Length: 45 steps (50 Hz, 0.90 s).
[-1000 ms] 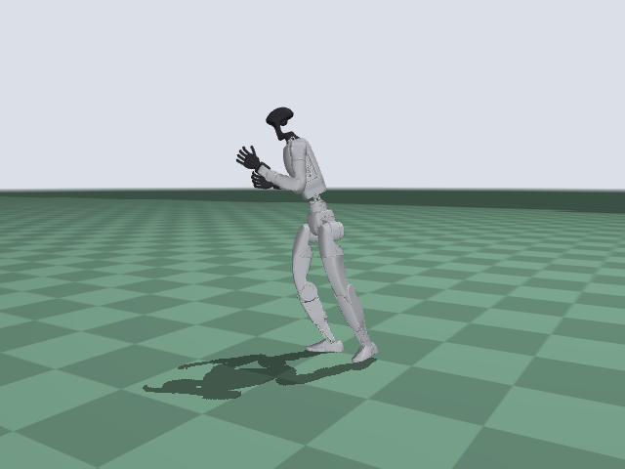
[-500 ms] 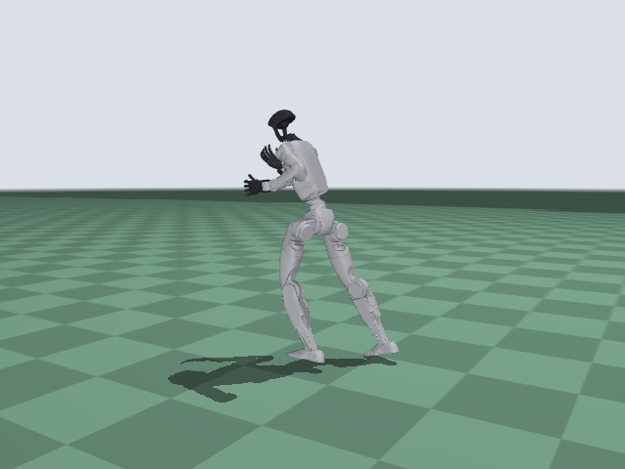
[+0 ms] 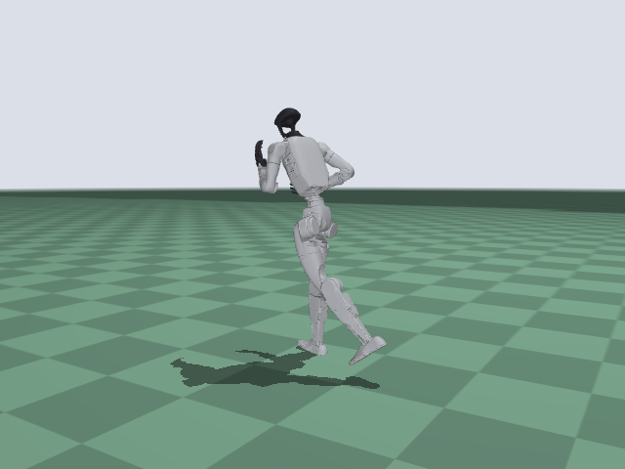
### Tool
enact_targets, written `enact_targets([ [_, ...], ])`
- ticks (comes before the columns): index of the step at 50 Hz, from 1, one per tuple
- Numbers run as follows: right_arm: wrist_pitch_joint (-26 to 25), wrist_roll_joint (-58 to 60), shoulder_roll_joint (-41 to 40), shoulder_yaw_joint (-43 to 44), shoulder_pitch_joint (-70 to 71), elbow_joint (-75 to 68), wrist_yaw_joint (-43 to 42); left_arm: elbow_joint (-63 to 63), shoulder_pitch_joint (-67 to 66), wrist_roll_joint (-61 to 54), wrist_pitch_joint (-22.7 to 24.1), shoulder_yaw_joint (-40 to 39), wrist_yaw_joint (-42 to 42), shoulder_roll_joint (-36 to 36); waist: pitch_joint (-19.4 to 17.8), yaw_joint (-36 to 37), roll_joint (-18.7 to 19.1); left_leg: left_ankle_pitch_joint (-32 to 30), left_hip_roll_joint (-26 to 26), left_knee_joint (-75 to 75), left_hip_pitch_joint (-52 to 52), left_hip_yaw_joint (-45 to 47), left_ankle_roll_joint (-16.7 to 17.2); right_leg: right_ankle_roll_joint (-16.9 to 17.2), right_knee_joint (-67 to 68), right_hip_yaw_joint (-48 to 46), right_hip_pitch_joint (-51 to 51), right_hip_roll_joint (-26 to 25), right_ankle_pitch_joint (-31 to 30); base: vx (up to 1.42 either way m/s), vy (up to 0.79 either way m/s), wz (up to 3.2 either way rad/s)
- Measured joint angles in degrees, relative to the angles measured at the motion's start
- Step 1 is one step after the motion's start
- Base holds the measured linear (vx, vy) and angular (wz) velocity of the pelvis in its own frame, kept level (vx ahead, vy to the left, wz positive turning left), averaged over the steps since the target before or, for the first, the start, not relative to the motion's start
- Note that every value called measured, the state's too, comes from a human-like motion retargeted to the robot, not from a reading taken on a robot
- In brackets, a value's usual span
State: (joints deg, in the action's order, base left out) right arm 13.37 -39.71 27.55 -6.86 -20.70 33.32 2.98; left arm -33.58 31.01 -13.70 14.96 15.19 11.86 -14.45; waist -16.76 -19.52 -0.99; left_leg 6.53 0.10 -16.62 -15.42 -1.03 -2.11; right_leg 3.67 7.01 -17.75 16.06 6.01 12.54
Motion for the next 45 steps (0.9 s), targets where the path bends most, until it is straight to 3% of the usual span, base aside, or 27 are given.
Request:
enact_targets([
  [2, 1.3, -2.3, -4.4, -3.4, 6.5, -3.9, -1.4, 2.9, -7.9, 3.1, -1.9, -1.0, -2.7, 0.2, -0.8, 4.0, 0.2, 6.4, 0.5, -17.9, 6.0, 3.2, -2.6, -2.8, 8.5, 2.5, -0.2, 0.3, 6.1, 1.14, -0.13, -1.07],
  [3, 2.6, -3.9, -6.3, -5.4, 10.6, -5.7, -2.6, 3.8, -13.1, -2.3, -0.6, -1.4, -5.6, 1.4, -1.2, 5.9, 1.0, 9.8, 1.5, -27.2, 10.1, 4.5, -3.8, -3.8, 12.8, 3.4, -0.1, 0.0, 9.6, 1.11, -0.08, -0.97],
  [5, 4.5, -4.6, -9.0, -7.3, 19.1, -7.0, -4.2, 4.4, -24.8, -5.1, -0.7, -4.6, -10.9, 1.4, -0.7, 9.5, 2.0, 15.3, 3.4, -41.1, 18.8, 6.4, -5.8, -4.2, 18.6, 4.5, -0.1, -0.4, 14.0, 1.1, -0.06, -0.83],
  [7, 5.0, -6.1, -12.0, -5.9, 26.0, -4.2, -4.7, 2.0, -36.9, -1.3, -2.9, -9.1, -12.9, -2.9, 1.7, 14.4, 1.2, 18.1, 3.7, -45.9, 27.0, 8.5, -7.4, -2.9, 18.2, 5.8, -2.1, -0.1, 14.2, 1.12, -0.05, -0.79],
  [8, 4.6, -7.4, -13.7, -4.8, 28.6, -2.0, -4.1, 0.5, -42.6, -2.6, -3.9, -11.6, -16.0, -5.4, 3.1, 17.6, -0.1, 18.8, 3.2, -45.3, 30.3, 9.6, -8.0, -2.0, 16.4, 6.8, -3.8, 0.2, 13.2, 1.15, -0.03, -0.92],
  [10, 6.2, -11.5, -17.5, -3.3, 32.5, 2.6, -4.3, -1.2, -52.5, -18.4, -0.1, -13.0, -21.0, -7.2, 5.4, 24.9, -3.7, 19.0, 1.3, -38.1, 35.1, 12.5, -8.6, 0.3, 11.3, 9.2, -7.6, 1.5, 8.8, 1.18, 0.01, -1.13],
  [13, 6.1, -15.6, -19.8, -3.0, 35.1, 6.9, -4.5, -0.7, -62.3, -33.8, -0.8, -17.5, -26.2, -10.9, 7.0, 35.3, -8.1, 15.1, 0.0, -14.4, 35.5, 18.7, -6.6, 4.1, 3.5, 12.4, -14.3, 3.0, -1.5, 1.22, 0.14, -1.26],
  [15, 6.2, -18.1, -19.1, -3.6, 34.9, 8.8, -5.5, -0.1, -66.0, -36.8, -0.3, -20.0, -21.8, -11.3, 7.7, 38.7, -8.1, 14.0, 1.0, -0.9, 35.1, 22.7, -2.2, 5.5, -0.8, 12.7, -20.1, 2.3, -7.7, 1.25, 0.28, -0.76],
  [17, 5.4, -18.1, -18.0, -5.8, 33.2, 9.1, -1.3, 0.9, -64.7, -38.4, -0.2, -19.6, -25.8, -8.6, 6.0, 40.4, -6.1, 13.8, 1.5, 10.5, 30.7, 25.4, 1.4, 4.0, -0.8, 14.4, -26.5, 1.1, -11.0, 1.25, 0.34, -0.39],
  [18, 7.2, -17.0, -16.9, -7.2, 31.6, 8.9, -0.1, 3.0, -63.0, -34.3, 3.1, -19.5, -24.8, -7.3, 5.1, 39.7, -4.6, 13.4, 2.3, 11.0, 29.6, 25.7, 2.5, 2.6, 1.6, 14.7, -29.0, 0.3, -11.3, 1.22, 0.36, 0.2],
  [20, 4.8, -15.8, -16.5, -9.5, 27.2, 7.1, 5.4, 5.8, -56.0, -26.3, 2.5, -16.6, -26.9, -3.9, 3.8, 37.1, -1.2, 12.4, 4.8, 6.7, 27.7, 24.0, 1.8, -1.0, 14.5, 14.4, -29.4, -1.7, -8.6, 1.17, 0.33, 0.69],
  [22, 8.3, 1.1, -13.7, -9.2, 22.6, 2.8, 1.3, 6.9, -43.8, -12.3, 9.7, -18.9, -15.5, -1.6, 2.4, 33.3, -0.7, 18.3, 4.9, -3.2, 27.6, 20.4, -2.7, -3.3, 34.3, 12.8, -23.6, -0.7, -1.4, 1.07, 0.27, 1.04],
  [23, 6.5, -4.3, -15.2, -10.5, 19.1, 1.4, 2.6, 8.9, -37.1, -15.9, 7.6, -10.9, -19.3, 0.3, 1.4, 31.3, -1.2, 22.4, 4.3, -8.2, 27.6, 19.0, -4.8, -4.5, 42.9, 12.5, -20.4, 0.4, 2.5, 1.04, 0.2, 1.1],
  [25, 4.6, -9.0, -15.3, -9.7, 11.2, -1.0, 3.8, 11.8, -22.4, -1.9, 5.4, -5.8, -11.8, -0.5, 1.2, 27.1, -1.9, 28.7, 4.0, -18.9, 29.6, 17.0, -6.8, -6.2, 55.4, 12.3, -13.3, 1.7, 8.9, 1.04, 0.15, 1.08],
  [27, 1.7, -14.6, -13.4, -8.0, 4.4, -0.1, 5.2, 10.1, -9.0, -11.6, 5.1, -1.7, -9.8, 1.4, 1.8, 22.6, -2.0, 29.5, 2.8, -15.4, 25.7, 16.2, -2.9, -7.5, 58.4, 11.9, -6.5, 1.8, 12.2, 1.07, 0.1, 1.02],
  [28, 0.6, -15.9, -10.9, -6.9, 0.9, 1.3, 7.4, 9.7, -3.2, -0.1, 2.3, -2.7, -6.4, -0.4, 3.0, 19.4, -1.2, 28.9, 3.0, -13.9, 24.4, 15.4, -1.1, -7.4, 56.8, 10.6, -3.6, 1.7, 13.2, 1.11, 0.05, 1.13],
  [32, -3.1, -20.9, -0.2, -1.9, -8.0, 5.2, 10.2, 3.5, 9.1, -4.9, 0.5, -1.8, -2.8, -0.1, 7.9, 5.8, 3.9, 20.5, 3.8, -3.9, 17.9, 10.7, 4.0, -5.1, 31.3, 2.0, 1.1, 0.7, 10.3, 1.17, -0.06, 1.26],
  [35, -4.6, -19.3, 4.2, 2.3, -9.9, 4.2, 7.1, 1.9, 11.2, -5.7, -0.6, -1.0, 2.1, -1.3, 9.8, -1.3, 4.5, 11.3, 1.8, 3.1, 10.5, 7.2, 4.6, 0.5, 4.4, -0.8, -0.9, 0.8, 4.8, 1.25, -0.27, 0.87],
  [37, -4.7, -15.5, 3.0, 1.4, -8.2, 2.1, 4.9, 1.7, 9.1, -6.7, -0.8, -0.2, 2.1, -1.3, 9.3, -1.3, 2.9, 5.9, 0.4, 5.5, 4.4, 6.0, 2.4, 2.4, -1.7, 0.6, -1.9, 1.1, 2.3, 1.26, -0.34, -0.27],
  [39, -3.6, -11.8, 0.0, -2.0, -3.8, -1.5, 3.7, 2.0, 4.1, -6.1, -0.9, -0.6, -1.0, -1.3, 7.6, 1.2, 1.0, 3.0, -0.9, 0.2, 1.6, 5.7, -1.5, 1.4, 0.0, 3.7, -3.8, 1.4, 2.1, 1.21, -0.3, -0.98],
  [41, -1.7, -9.0, -2.8, -6.5, 2.9, -5.7, 2.9, 3.1, -3.8, -2.7, -1.2, -2.4, -4.3, -1.3, 6.2, 4.2, 0.4, 4.5, -1.0, -15.6, 5.5, 6.5, -4.4, -1.4, 6.6, 6.5, -5.2, 1.6, 7.0, 1.14, -0.22, -0.94],
  [45, 2.8, -3.6, -8.8, -14.2, 23.5, -10.2, -3.2, 4.9, -26.9, -4.3, -1.6, -6.8, -9.1, 0.5, 5.7, 9.6, 1.9, 15.9, 2.9, -48.2, 23.3, 8.7, -8.0, -3.7, 18.9, 8.1, -4.7, 0.9, 18.3, 1.09, -0.15, -0.43],
])
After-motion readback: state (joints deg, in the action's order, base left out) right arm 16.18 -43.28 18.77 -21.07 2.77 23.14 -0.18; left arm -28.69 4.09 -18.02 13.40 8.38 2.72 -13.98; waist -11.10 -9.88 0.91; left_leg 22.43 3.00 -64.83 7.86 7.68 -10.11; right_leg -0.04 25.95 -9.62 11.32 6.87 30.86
